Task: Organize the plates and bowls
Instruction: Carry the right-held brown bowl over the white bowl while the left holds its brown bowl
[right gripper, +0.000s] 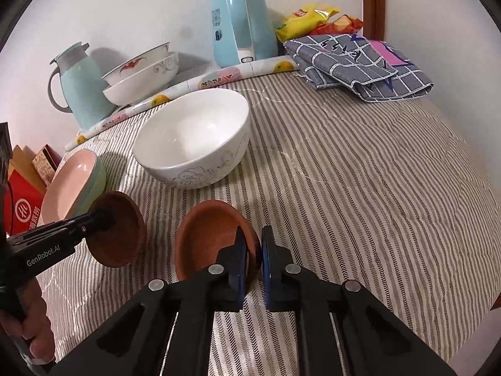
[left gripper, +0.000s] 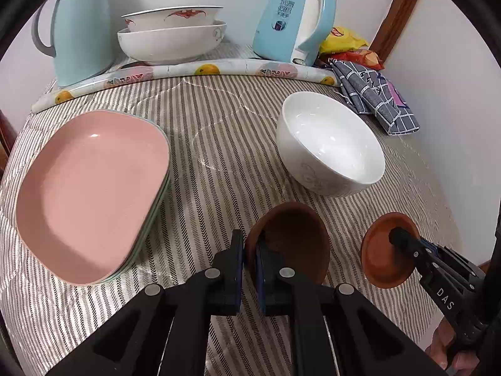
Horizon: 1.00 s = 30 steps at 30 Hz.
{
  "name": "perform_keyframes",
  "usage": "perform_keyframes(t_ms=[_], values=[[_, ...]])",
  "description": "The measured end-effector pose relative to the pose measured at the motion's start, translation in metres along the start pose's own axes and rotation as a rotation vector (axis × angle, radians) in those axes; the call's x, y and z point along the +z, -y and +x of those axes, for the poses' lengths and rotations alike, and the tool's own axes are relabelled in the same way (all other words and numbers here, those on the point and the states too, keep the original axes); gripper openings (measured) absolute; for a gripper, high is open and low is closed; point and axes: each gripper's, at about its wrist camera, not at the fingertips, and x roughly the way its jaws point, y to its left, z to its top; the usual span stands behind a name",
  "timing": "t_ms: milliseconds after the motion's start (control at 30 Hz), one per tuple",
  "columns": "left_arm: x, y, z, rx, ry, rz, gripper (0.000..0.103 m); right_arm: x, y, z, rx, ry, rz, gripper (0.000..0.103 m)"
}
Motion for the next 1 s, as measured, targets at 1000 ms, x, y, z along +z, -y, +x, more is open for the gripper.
perform_keyframes(t_ms=[1000], values=[[0.047, -0.029, -0.048, 0.033, 0.121, -0.043, 0.008, 0.075, -0.036, -0.022, 0.009, 0.109, -0.063, 0.009]])
